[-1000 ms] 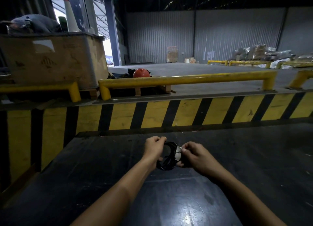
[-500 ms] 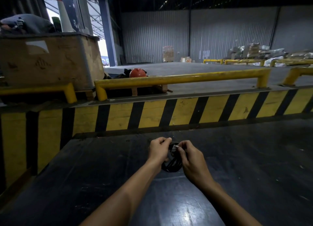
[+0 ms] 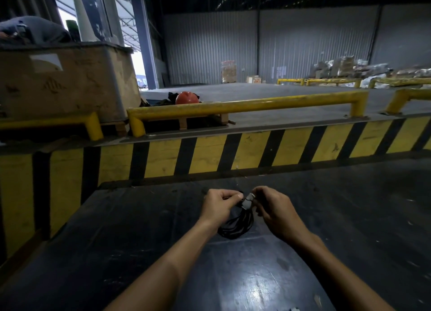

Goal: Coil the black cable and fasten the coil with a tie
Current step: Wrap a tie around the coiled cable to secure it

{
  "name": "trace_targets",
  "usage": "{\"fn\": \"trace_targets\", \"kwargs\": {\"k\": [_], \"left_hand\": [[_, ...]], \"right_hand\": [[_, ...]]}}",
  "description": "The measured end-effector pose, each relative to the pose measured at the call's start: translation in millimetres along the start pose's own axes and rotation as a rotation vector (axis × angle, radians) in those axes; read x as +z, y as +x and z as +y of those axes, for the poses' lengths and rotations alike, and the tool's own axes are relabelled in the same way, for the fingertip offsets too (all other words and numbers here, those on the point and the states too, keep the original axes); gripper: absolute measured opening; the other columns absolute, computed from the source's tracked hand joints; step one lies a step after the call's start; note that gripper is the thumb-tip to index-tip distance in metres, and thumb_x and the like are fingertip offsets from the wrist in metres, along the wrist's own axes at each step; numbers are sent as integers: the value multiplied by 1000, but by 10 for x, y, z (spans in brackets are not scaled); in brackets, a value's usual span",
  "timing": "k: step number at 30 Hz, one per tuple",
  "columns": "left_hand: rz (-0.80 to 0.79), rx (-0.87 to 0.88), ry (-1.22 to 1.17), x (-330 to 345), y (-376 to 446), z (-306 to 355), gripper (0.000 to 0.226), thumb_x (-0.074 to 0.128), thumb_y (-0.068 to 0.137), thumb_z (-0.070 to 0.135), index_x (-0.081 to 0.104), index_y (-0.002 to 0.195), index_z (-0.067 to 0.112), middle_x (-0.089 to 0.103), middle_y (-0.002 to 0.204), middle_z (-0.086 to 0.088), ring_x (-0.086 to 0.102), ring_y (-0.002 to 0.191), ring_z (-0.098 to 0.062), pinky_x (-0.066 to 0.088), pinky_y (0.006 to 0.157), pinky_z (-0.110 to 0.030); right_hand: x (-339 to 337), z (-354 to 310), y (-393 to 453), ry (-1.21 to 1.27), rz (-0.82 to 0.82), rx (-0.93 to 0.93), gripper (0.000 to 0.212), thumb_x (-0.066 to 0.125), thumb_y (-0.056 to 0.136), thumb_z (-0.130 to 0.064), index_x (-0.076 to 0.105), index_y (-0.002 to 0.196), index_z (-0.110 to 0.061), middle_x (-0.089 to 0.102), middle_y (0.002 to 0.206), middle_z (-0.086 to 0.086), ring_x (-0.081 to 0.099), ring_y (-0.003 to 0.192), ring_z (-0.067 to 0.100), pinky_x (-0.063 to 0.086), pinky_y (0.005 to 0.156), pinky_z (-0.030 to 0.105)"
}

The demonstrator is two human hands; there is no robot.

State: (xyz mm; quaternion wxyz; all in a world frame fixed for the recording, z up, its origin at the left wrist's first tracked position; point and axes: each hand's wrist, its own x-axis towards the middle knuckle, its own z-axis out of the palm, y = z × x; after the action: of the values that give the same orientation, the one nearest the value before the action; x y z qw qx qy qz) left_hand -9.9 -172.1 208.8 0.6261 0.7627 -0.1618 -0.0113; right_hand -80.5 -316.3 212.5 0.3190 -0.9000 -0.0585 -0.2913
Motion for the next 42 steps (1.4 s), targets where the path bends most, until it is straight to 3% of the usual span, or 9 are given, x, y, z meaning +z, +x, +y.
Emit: {"fn": "trace_targets", "kwargs": {"k": [7, 15, 18, 22, 27, 30, 33, 37, 42], "left_hand": [[-89, 39, -7, 15, -145, -6, 33, 63, 87, 8, 64, 120, 9, 72, 109, -10, 67, 95, -8, 54, 83, -16], [-92, 60, 16, -24, -180, -65, 54, 63, 88, 12, 46, 139, 16, 72, 94, 3, 67, 94, -2, 50, 83, -11], [-126, 78, 41, -22, -200, -60, 53, 61, 89, 12, 46, 139, 18, 69, 97, 6, 64, 92, 4, 50, 78, -7], [-170, 86, 51, -38, -199, -69, 52, 59, 90, 11, 44, 140, 19, 72, 111, -10, 68, 100, -8, 52, 92, -22], [-204, 70, 58, -56, -199, -97, 55, 58, 91, 11, 39, 143, 12, 74, 102, -8, 69, 95, -6, 49, 92, -22], [-177, 54, 33, -46, -197, -112, 51, 56, 93, 15, 41, 141, 9, 68, 114, -8, 67, 94, -4, 51, 87, -17], [-123, -7, -7, -38, -246, -74, 42, 54, 94, 20, 50, 135, 10, 66, 119, -10, 68, 89, -26, 54, 85, -32], [-122, -76, -32, 15, -295, -211, 29, 53, 94, 25, 64, 108, 2, 62, 77, -2, 51, 39, 4, 35, 38, -8], [-180, -179, -150, 6, -351, -459, 21, 70, 83, 25, 65, 99, 13, 68, 87, -1, 59, 59, -2, 45, 51, -20]], "right_hand": [[30, 65, -70, -50, -20, -31, 32, 56, 90, -11, 56, 122, -5, 65, 109, 14, 61, 98, 25, 43, 79, 25], [53, 88, -150, -62, -126, -173, 41, 57, 89, -10, 49, 129, -12, 62, 113, 6, 54, 95, 7, 36, 73, 5], [41, 95, -102, -73, -98, -173, 42, 58, 89, -12, 50, 129, -9, 64, 111, 9, 58, 96, 15, 36, 74, 9], [72, 104, -107, -66, -107, -161, 38, 57, 90, -15, 51, 127, -8, 64, 112, 11, 60, 99, 22, 41, 78, 21], [63, 76, -116, -42, -115, -137, 16, 60, 88, -17, 65, 102, -9, 67, 95, 9, 60, 83, 17, 42, 68, 22], [80, 73, -136, -13, -99, -111, 11, 60, 88, -18, 62, 90, -8, 64, 85, 7, 54, 73, 13, 39, 63, 23], [93, 80, -147, 35, -72, -79, 9, 57, 90, -17, 60, 89, -9, 58, 86, 5, 54, 74, 15, 41, 65, 25], [219, 98, -266, 177, -39, 90, 10, 55, 91, -15, 58, 82, -10, 60, 75, 4, 54, 66, 13, 40, 60, 26], [449, 267, -445, 349, 122, 408, 14, 59, 88, -12, 57, 74, -14, 59, 65, -1, 52, 59, 13, 41, 58, 31]]}}
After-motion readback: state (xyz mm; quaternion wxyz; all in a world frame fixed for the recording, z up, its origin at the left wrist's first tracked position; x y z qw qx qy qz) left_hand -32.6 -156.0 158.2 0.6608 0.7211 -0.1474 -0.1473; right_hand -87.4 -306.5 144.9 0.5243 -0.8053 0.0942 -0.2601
